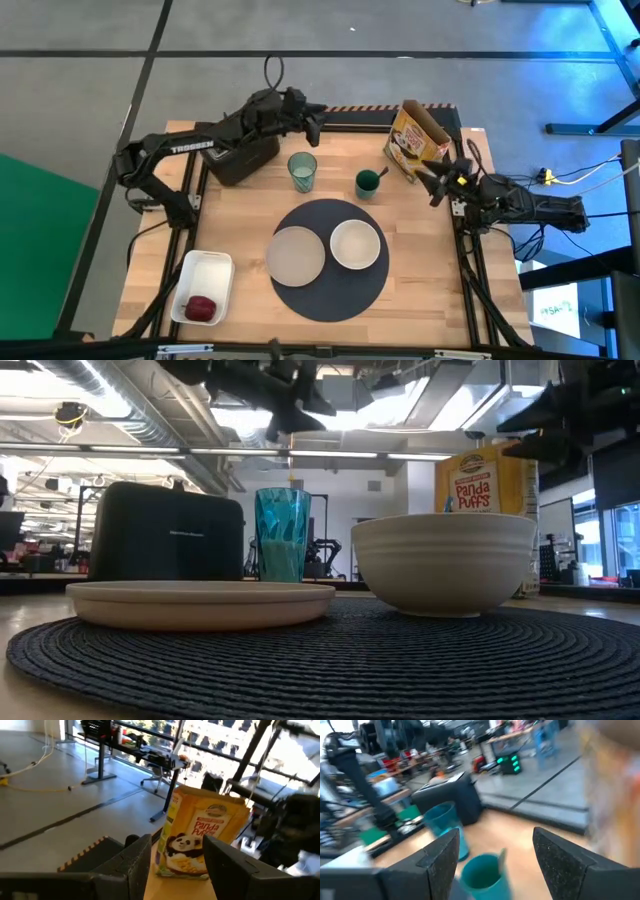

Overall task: Arrange a breakfast setting
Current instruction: Pour the cereals from the cereal box into the white bowl

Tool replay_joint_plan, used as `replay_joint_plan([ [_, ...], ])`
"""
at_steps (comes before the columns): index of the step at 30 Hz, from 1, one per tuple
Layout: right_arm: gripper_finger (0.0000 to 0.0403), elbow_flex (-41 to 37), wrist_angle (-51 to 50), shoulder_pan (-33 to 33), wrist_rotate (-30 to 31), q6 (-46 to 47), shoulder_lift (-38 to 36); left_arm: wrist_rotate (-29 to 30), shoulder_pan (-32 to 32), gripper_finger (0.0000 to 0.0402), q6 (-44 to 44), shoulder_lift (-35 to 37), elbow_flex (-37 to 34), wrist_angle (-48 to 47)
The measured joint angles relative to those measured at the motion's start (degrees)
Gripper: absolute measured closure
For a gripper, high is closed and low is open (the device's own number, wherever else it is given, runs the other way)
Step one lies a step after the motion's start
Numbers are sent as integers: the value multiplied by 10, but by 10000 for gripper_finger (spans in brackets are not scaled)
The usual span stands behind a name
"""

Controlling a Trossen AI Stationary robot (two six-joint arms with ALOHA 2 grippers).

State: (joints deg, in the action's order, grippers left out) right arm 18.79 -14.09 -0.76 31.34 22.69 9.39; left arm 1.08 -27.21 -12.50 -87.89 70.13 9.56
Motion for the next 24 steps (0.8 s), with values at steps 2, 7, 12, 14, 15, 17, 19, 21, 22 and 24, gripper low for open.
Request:
replay_joint_plan([
  [2,159,29,1,0,36,-38,22,-19,-11,229,24,-18,9,0],
  [7,159,123,-3,0,145,-140,94,-60,-32,229,41,-54,20,3],
  [12,159,233,-22,0,215,-232,174,-66,-36,229,42,-68,20,3],
  [14,159,276,-47,0,264,-237,201,-66,-36,229,54,-72,20,11],
  [15,159,295,-67,0,293,-225,211,-68,-36,229,64,-73,21,14],
  [17,159,329,-124,0,336,-172,227,-76,-36,229,90,-74,20,20],
  [19,159,351,-184,0,323,-121,232,-91,-33,229,120,-75,20,39],
  [21,159,361,-242,0,287,-65,234,-109,-30,229,140,-76,21,43],
  [22,159,361,-275,0,270,-34,235,-112,-30,229,145,-77,21,42],
  [24,159,359,-359,0,238,43,235,-113,-26,229,146,-78,20,39],
])
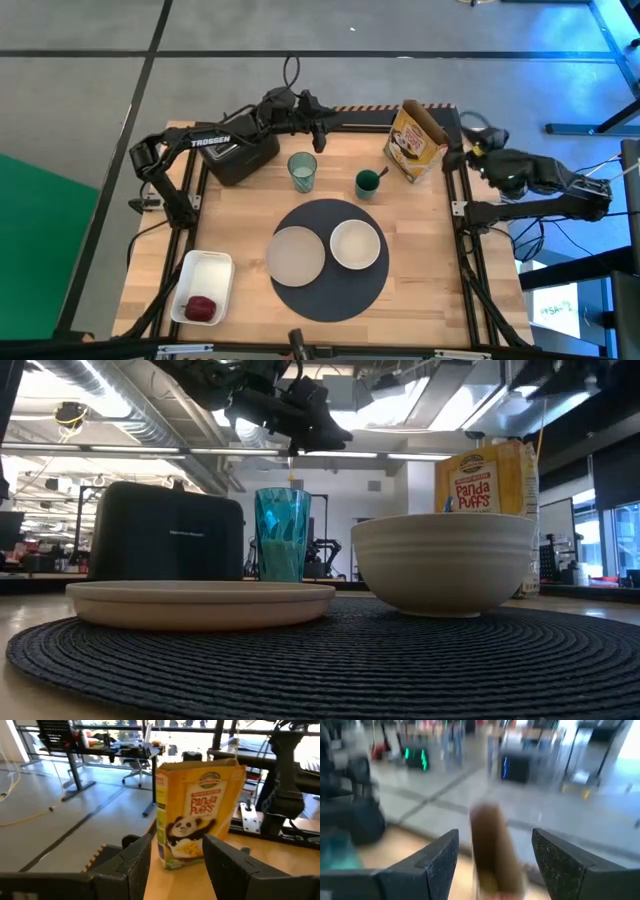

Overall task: Arrange a breakfast setting
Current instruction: Pour the cereals from the cereal box into the white bowl

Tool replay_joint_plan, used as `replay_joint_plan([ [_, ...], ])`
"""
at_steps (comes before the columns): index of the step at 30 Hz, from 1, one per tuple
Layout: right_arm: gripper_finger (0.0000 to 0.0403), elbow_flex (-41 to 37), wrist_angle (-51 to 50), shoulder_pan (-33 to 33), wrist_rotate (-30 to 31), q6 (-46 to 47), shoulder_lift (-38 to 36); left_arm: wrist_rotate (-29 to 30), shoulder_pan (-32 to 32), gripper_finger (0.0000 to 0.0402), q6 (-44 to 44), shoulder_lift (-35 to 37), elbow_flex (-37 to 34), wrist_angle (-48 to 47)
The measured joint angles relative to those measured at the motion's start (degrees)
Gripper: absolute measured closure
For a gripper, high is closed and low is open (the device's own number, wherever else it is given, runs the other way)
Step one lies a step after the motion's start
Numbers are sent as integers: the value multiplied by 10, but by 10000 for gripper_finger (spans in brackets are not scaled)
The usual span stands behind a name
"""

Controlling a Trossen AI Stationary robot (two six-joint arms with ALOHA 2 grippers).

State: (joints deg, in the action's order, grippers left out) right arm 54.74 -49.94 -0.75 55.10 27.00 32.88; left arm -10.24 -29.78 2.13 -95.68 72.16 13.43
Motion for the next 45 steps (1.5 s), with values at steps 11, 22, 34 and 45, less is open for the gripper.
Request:
replay_joint_plan([
  [11,159,-11,-260,0,-87,184,2,1,2,229,1,0,0,1],
  [22,150,-119,-173,0,-121,214,12,5,19,215,1,0,0,0],
  [34,89,-119,-173,0,-69,274,10,36,34,202,66,0,0,-1],
  [45,97,-119,-116,0,-41,239,11,-78,-16,202,-30,-78,64,59],
])
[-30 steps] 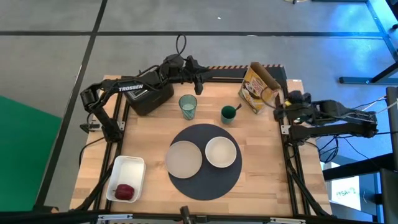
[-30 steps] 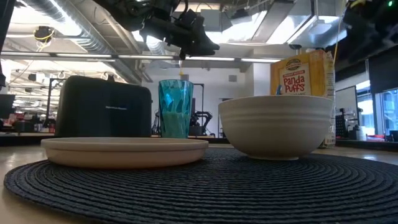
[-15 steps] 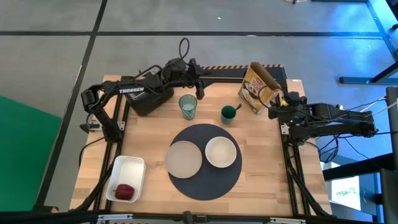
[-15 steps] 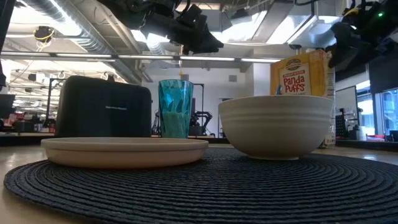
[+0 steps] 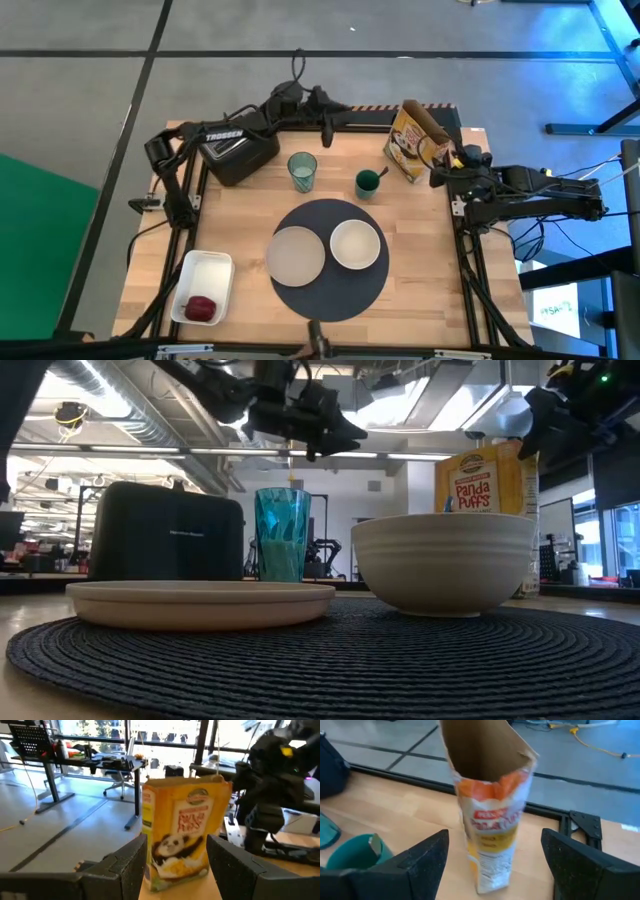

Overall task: Arrange a breakfast setting
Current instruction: Pour the cereals from the cereal box into the white bowl

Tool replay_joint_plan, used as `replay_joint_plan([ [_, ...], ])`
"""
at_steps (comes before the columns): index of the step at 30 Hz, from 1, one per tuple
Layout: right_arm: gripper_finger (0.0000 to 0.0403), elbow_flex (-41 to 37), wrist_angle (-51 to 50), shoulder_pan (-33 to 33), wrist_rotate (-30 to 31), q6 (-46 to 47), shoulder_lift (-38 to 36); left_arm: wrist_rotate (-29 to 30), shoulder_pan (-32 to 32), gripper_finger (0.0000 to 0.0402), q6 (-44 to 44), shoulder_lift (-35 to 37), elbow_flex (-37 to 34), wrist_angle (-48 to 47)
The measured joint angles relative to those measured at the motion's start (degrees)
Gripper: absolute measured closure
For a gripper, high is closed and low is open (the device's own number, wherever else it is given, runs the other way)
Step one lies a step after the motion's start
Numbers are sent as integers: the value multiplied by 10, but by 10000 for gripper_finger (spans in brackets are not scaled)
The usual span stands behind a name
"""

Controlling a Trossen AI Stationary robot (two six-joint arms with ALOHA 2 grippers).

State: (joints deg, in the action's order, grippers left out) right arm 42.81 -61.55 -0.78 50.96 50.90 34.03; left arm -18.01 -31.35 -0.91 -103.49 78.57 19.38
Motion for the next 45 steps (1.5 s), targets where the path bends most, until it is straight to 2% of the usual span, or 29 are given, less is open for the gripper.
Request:
replay_joint_plan([
  [6,98,0,18,0,13,-14,8,-14,-7,202,0,-79,101,-9],
  [9,98,0,20,0,14,-9,16,-45,-8,202,1,-122,146,-9],
  [15,98,0,20,0,37,12,44,-61,2,202,5,-187,193,-9],
  [19,98,0,20,0,44,29,61,-71,11,202,53,-229,228,18],
  [28,98,0,31,0,44,43,79,-33,25,202,30,-329,361,10],
  [32,98,0,39,0,40,44,79,-10,26,202,30,-357,387,6],
  [37,98,0,46,0,33,43,83,-9,29,202,30,-379,409,9],
  [45,98,0,44,0,-31,26,94,-1,45,202,81,-366,409,-4],
])
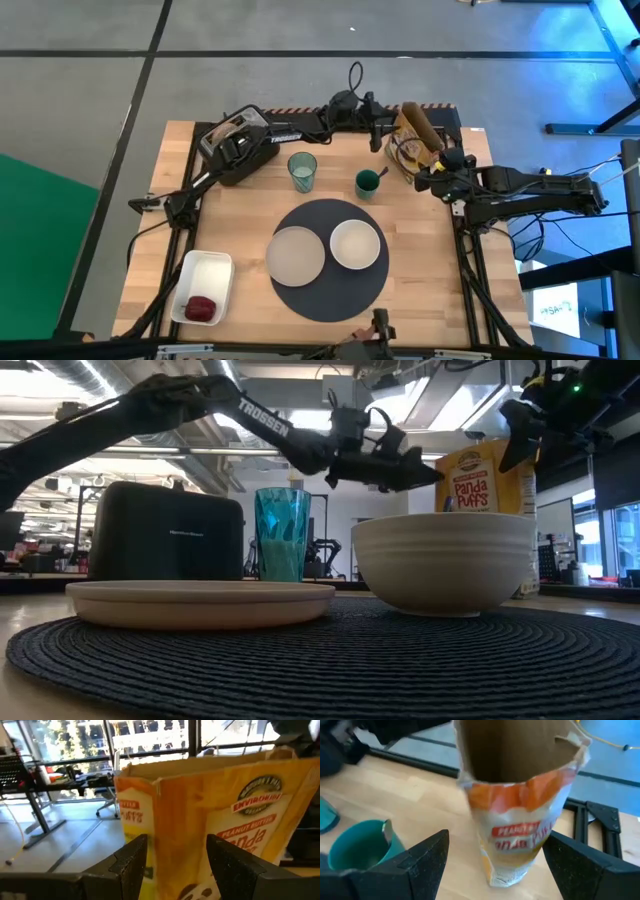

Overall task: Arrange a breakfast setting
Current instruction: Pour the cereals from the cereal box into the white bowl

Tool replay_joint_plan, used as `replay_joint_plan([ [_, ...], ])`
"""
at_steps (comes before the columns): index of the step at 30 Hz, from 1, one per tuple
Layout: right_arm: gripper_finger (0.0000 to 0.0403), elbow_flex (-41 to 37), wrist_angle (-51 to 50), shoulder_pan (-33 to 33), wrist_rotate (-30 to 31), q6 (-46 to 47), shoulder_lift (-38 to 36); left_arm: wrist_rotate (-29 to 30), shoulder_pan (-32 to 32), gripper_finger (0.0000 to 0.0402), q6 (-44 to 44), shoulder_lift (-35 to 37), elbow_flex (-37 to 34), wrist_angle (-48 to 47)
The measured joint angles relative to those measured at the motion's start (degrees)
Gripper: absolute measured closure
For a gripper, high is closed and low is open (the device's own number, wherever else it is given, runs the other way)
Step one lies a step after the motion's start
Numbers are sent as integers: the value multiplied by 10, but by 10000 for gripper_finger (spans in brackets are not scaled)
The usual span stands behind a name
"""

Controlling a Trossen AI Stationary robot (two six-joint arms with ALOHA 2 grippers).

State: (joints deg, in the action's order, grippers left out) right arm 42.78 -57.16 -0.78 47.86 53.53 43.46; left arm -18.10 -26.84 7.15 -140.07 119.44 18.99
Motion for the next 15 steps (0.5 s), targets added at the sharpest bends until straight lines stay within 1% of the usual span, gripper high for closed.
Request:
replay_joint_plan([
  [4,98,0,1,0,1,2,0,9,8,202,42,34,0,-29],
  [7,98,0,0,0,3,2,0,41,16,202,115,56,1,-32],
  [9,98,0,0,0,4,2,0,50,22,202,191,66,1,-27],
  [12,98,0,1,0,5,2,0,48,34,202,338,69,1,-21],
  [14,98,0,1,0,5,2,0,39,39,202,412,69,1,-47],
  [15,98,0,2,0,5,2,0,36,41,202,434,65,1,-61],
])
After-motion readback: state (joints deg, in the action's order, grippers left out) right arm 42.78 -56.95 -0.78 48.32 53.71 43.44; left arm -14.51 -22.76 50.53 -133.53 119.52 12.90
